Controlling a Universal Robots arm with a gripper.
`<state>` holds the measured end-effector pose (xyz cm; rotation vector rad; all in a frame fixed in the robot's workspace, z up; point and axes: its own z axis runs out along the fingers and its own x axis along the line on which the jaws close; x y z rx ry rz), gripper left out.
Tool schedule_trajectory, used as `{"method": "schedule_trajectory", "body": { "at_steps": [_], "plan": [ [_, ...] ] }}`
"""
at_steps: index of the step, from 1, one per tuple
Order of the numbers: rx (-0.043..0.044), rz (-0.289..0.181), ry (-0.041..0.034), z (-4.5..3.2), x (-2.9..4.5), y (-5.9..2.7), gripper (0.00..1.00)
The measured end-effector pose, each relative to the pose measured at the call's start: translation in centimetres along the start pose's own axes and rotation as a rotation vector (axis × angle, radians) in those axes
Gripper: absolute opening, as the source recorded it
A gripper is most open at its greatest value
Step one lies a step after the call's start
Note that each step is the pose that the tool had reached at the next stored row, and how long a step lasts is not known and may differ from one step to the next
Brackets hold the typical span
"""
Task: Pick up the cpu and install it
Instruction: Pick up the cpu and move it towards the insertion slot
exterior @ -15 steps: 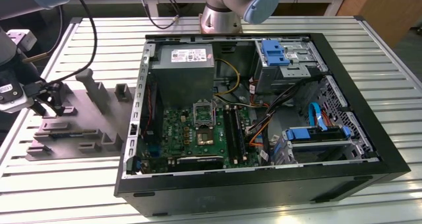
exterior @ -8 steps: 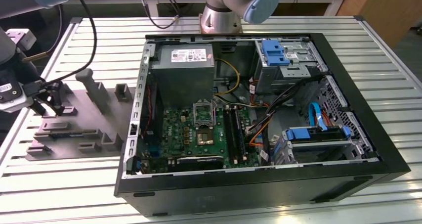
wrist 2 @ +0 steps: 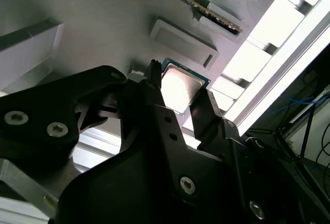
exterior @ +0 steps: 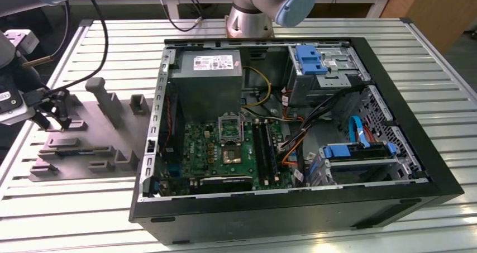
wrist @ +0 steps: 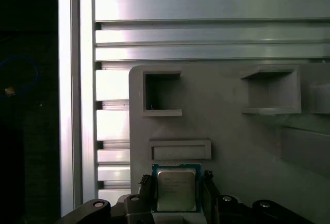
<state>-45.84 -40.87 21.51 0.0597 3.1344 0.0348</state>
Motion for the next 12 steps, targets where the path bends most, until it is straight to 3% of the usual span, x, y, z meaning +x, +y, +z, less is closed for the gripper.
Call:
{"method": "schedule_trajectory", "body": {
  "at_steps": [12],
  "plan": [
    [-0.0001, 0.000, -0.0001, -0.36, 0.00, 0.01, 0.47]
  ]
}}
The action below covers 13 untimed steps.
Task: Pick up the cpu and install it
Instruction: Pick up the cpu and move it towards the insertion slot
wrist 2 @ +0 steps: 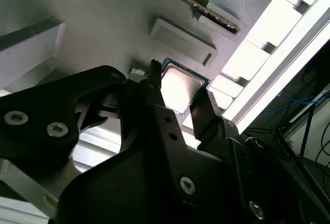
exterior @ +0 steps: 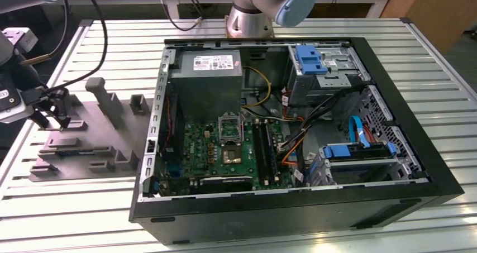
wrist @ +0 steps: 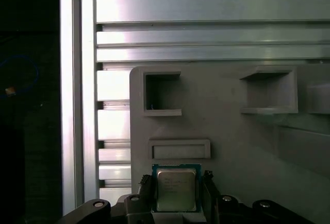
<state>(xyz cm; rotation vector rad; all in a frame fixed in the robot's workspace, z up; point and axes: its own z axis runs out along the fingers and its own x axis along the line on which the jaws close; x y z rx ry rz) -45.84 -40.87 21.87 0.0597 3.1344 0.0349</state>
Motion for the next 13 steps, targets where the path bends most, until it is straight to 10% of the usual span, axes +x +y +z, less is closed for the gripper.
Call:
{"method": "schedule_trajectory", "body": {
  "at_steps": [13],
  "plan": [
    [-0.0001, 0.000, -0.0001, -0.43, 0.00, 0.01, 0.47]
  ]
}}
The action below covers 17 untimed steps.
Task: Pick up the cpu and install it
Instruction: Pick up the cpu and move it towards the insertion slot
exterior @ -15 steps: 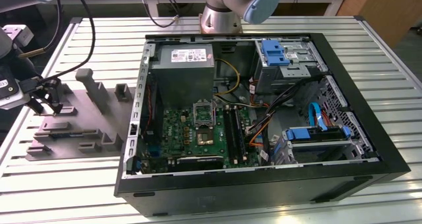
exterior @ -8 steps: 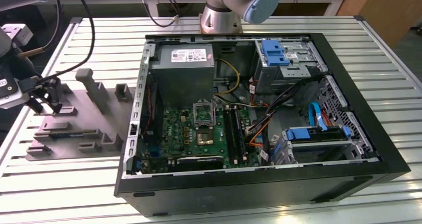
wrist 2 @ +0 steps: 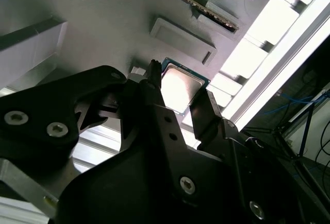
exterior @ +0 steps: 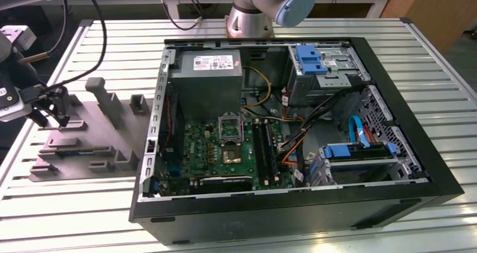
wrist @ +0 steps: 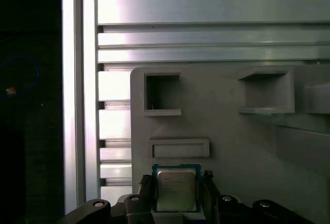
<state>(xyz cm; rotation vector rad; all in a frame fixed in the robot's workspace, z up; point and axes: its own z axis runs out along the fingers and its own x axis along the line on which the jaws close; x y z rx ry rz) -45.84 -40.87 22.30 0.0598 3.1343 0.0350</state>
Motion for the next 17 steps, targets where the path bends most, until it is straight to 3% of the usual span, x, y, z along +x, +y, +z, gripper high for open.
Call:
{"method": "schedule_trajectory", "body": {
  "at_steps": [17],
  "plan": [
    [0.0000, 0.000, 0.0000, -0.56, 0.00, 0.01, 0.47]
  ]
}}
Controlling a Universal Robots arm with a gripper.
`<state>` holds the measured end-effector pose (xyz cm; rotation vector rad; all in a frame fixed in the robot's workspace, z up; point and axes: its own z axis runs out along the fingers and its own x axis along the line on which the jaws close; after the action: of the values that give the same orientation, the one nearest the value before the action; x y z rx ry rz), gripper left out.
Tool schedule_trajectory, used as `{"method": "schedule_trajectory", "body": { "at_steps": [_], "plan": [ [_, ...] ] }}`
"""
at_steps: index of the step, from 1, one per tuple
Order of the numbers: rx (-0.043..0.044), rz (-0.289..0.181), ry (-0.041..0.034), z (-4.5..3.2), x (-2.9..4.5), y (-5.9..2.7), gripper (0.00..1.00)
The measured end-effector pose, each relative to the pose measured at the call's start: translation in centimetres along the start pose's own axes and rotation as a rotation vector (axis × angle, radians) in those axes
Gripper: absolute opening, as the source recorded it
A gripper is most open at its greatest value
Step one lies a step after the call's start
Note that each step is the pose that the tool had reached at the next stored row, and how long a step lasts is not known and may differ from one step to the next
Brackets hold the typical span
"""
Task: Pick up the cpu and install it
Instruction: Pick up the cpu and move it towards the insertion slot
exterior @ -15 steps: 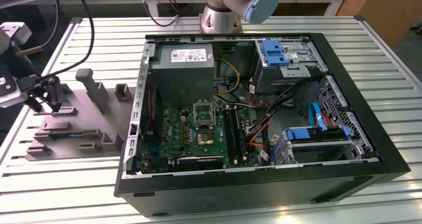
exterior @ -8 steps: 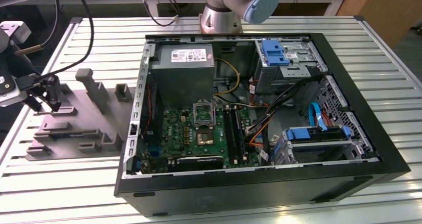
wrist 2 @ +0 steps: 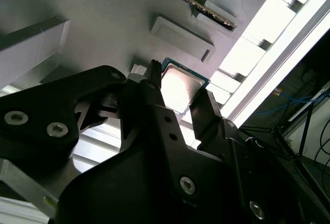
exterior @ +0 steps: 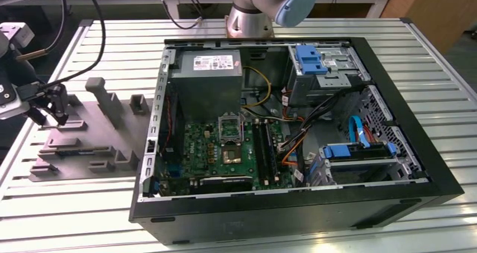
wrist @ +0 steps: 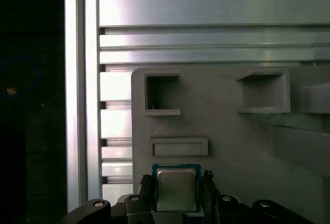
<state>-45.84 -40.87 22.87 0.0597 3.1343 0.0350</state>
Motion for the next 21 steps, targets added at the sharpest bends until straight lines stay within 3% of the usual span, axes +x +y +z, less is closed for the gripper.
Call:
{"method": "schedule_trajectory", "body": {
  "at_steps": [21],
  "plan": [
    [0.0000, 0.000, 0.0000, -0.62, 0.00, 0.02, 0.47]
  ]
}}
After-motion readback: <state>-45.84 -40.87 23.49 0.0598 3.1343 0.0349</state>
